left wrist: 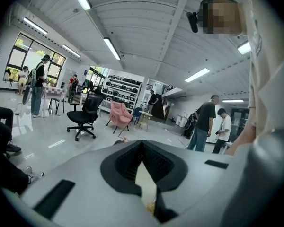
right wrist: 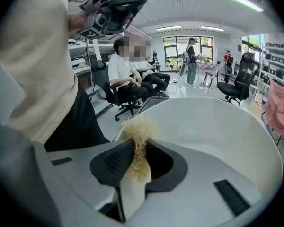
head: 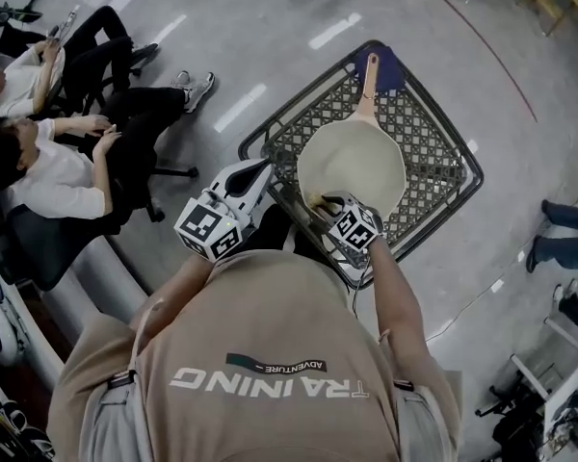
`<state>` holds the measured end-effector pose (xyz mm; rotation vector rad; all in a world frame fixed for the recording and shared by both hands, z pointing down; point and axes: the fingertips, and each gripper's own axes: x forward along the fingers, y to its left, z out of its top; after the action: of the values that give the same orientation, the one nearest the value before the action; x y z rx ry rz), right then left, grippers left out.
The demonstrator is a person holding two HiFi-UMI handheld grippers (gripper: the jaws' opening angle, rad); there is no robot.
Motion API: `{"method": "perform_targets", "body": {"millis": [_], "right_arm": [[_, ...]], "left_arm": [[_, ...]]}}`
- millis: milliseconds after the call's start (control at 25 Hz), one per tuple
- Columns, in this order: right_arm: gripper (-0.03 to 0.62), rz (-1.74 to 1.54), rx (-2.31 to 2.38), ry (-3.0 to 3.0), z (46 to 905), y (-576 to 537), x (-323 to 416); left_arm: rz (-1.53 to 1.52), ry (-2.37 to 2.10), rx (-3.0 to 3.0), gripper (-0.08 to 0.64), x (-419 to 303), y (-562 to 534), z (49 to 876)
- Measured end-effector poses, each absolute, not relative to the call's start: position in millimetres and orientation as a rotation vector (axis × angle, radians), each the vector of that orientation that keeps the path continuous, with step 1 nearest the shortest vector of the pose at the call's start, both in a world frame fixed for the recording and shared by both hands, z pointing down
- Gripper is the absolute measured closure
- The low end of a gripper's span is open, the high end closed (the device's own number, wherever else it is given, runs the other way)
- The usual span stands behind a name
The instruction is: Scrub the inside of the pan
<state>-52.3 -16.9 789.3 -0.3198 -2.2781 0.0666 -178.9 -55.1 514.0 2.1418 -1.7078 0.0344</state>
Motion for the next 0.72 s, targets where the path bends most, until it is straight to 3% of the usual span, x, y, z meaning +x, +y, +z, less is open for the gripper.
{"method": "perform_targets", "body": {"millis": [720], "right_arm": [[0.5,0.118,-0.208,-2.276,793.4,-52.5,-113.9]], "left_arm": [[0.015,-1.692,2.134,0.543,-208.7,-39.1,515.4]]}}
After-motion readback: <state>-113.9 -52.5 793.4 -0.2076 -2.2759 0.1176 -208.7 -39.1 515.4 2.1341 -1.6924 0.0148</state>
